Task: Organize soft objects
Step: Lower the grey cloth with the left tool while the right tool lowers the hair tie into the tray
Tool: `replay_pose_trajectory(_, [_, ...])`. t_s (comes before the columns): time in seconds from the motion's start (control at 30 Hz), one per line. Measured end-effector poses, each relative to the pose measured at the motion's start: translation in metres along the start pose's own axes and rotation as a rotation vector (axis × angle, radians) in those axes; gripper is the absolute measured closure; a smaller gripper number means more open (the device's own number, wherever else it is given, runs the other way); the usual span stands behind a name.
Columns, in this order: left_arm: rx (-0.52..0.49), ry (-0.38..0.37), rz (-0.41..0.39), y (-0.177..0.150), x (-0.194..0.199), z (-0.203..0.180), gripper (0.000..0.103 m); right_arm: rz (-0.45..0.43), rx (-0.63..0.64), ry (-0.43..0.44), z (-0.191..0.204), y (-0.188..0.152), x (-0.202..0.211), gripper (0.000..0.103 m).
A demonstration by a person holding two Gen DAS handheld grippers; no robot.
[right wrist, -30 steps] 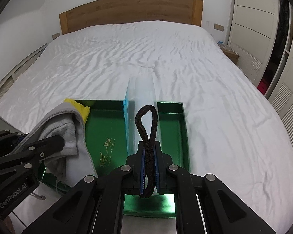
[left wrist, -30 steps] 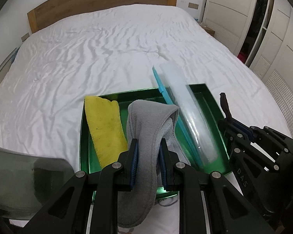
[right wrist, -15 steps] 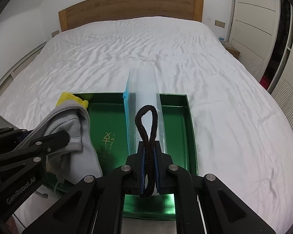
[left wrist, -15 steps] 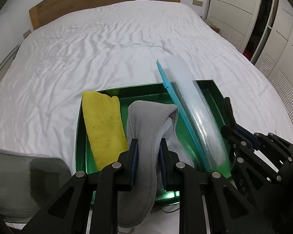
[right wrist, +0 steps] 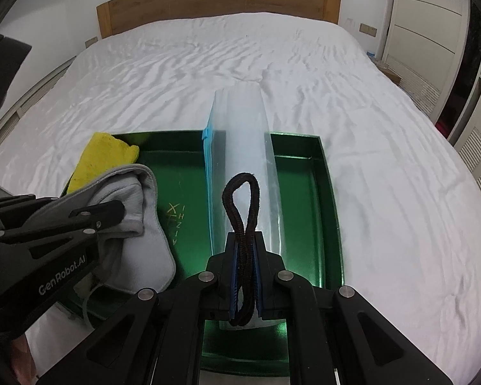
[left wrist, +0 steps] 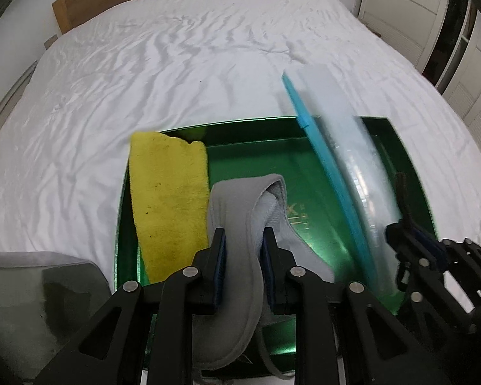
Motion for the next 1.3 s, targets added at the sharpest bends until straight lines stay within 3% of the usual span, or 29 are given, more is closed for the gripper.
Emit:
replay_pose_trajectory(0.17, [0.001,0.016,0.006,-0.002,-0.001,0.006,0.082,0.009,-0.004,0.009,0.002,0.001,-0.003,0.092])
replay_pose_trajectory(0.23, [-0.001,0.031,0.013,-0.004,-0.002,0.007,0.08,0.017,-0.011,0.017,0.001,0.001,-0.005,0.088])
replay_pose_trajectory(0.3, [0.016,0.011,0.021,-0.005,-0.003,0.008,0.08,0.016,-0.012,0.011,0.001,0.002,-0.006,0.074])
replay_pose_trajectory(0.47, [0.015,-0.021,0.003,-0.002,0.003,0.007,0.076,0.007,-0.017,0.011,0.001,0.004,-0.004,0.067])
replay_pose_trajectory(0.6, [-0.001,-0.024,-0.025,0.003,0.01,0.003,0.076,0.009,-0.021,0.016,0.002,0.004,-0.003,0.066])
replay_pose_trajectory(1.07, [0.011,-0.015,-0.013,0.001,0.007,0.006,0.075,0.015,-0.011,0.005,0.006,0.006,-0.005,0.066])
replay_pose_trajectory(1.3, [0.018,-0.006,0.001,-0.003,0.003,0.008,0.071,0.026,0.002,-0.008,0.004,0.007,-0.01,0.061])
Point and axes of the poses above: each gripper's, at about its wrist camera, not at the fingertips, and x roughly against the way its jaws point, z to its left, y to its top, the point moved 5 cm from there along -x, roughly the way its jaws point, and after that the axes turned 10 degrees about -y, right-handed, at the moved point
